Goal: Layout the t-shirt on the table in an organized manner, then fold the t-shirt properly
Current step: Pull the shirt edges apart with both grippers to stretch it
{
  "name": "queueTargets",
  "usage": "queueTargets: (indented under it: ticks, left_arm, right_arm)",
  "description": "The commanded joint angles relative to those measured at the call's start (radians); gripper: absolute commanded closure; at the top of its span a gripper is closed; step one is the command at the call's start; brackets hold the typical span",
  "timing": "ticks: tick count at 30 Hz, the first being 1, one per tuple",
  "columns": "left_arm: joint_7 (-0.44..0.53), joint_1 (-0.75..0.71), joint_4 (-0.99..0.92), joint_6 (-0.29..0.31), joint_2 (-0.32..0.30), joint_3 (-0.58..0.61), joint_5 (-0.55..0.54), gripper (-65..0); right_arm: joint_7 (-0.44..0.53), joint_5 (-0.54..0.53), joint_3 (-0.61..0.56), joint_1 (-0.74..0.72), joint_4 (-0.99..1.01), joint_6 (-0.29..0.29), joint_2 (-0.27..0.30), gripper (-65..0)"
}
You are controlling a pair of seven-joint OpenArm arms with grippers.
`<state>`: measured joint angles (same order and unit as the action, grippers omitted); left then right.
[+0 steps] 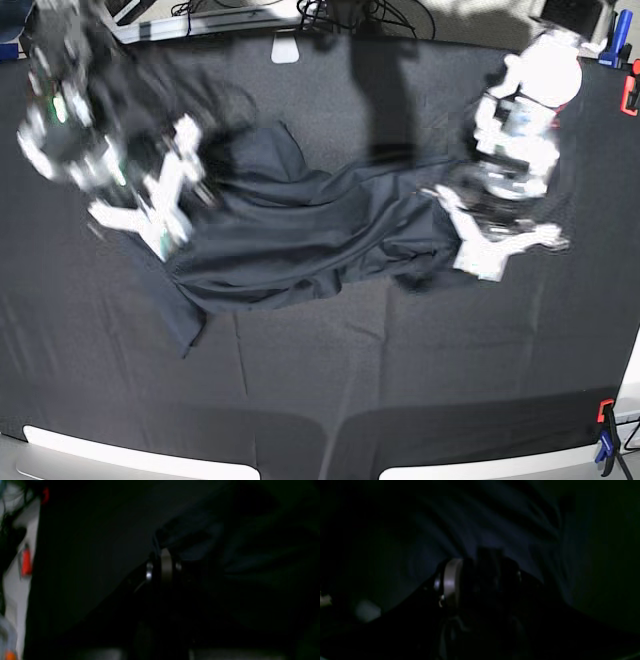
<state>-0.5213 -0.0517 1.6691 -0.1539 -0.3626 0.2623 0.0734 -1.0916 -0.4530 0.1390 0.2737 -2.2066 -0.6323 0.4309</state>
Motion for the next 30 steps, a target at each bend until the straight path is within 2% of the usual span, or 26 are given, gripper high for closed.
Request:
queueTargets:
  ticks: [1,3,5,9,12,15,18,19,22,23,25,30]
  left_arm:
    - [0.029,0.008,0.019,-0.015,-0.006,-0.037,-0.031,0.0]
    - [0.043,-0.011,0.019,-0.011,-0.006,-0.104,-0.103,0.0]
    - [0.051,-0.035,0.019,0.018,-0.006,-0.166,-0.149,0.0]
    - [0.052,-0.084,0.021,0.117,-0.006,-0.279,-0.271,0.0]
    - [0.051,-0.116,0.021,0.194,-0.005,-0.366,-0.401,0.0]
    - [0.047,-0.146,0.021,0.305,0.006,-0.465,-0.511,0.0]
    - [0.021,-0.17,0.021,0.422,0.031,-0.561,-0.594,0.0]
    - [0.017,-0.179,0.021,0.452,0.039,-0.59,-0.62,0.0]
    - [0.016,-0.201,0.021,0.52,0.062,-0.657,-0.676,0.0]
    - [0.014,-0.208,0.021,0.534,0.07,-0.675,-0.678,0.0]
    - [0.013,-0.217,0.021,0.545,0.076,-0.694,-0.678,0.0]
    - [0.013,-0.229,0.021,0.544,0.077,-0.697,-0.677,0.0]
  right_arm:
    - [0.023,-0.019,0.003,0.024,-0.038,-0.009,0.023,-24.1]
    - [0.022,-0.004,0.003,0.08,-0.054,-0.027,0.057,-24.1]
    - [0.029,0.04,0.003,0.125,-0.054,-0.027,0.09,-24.0]
    - [0.098,0.106,0.0,0.193,-0.054,-0.027,0.159,-24.0]
    - [0.187,0.217,-0.035,0.229,-0.054,-0.026,0.214,-24.0]
    - [0.278,0.326,-0.101,0.245,-0.042,-0.02,0.264,-24.0]
    - [0.349,0.436,-0.188,0.244,0.011,0.038,0.296,-24.0]
    - [0.361,0.485,-0.22,0.244,0.036,0.075,0.303,-24.0]
    - [0.407,0.68,-0.309,0.236,0.118,0.244,0.315,-24.0]
    - [0.418,0.749,-0.336,0.227,0.142,0.283,0.314,-24.0]
    - [0.426,0.833,-0.385,0.205,0.181,0.316,0.315,-24.0]
    - [0.443,0.899,-0.495,0.122,0.273,0.341,0.314,-24.0]
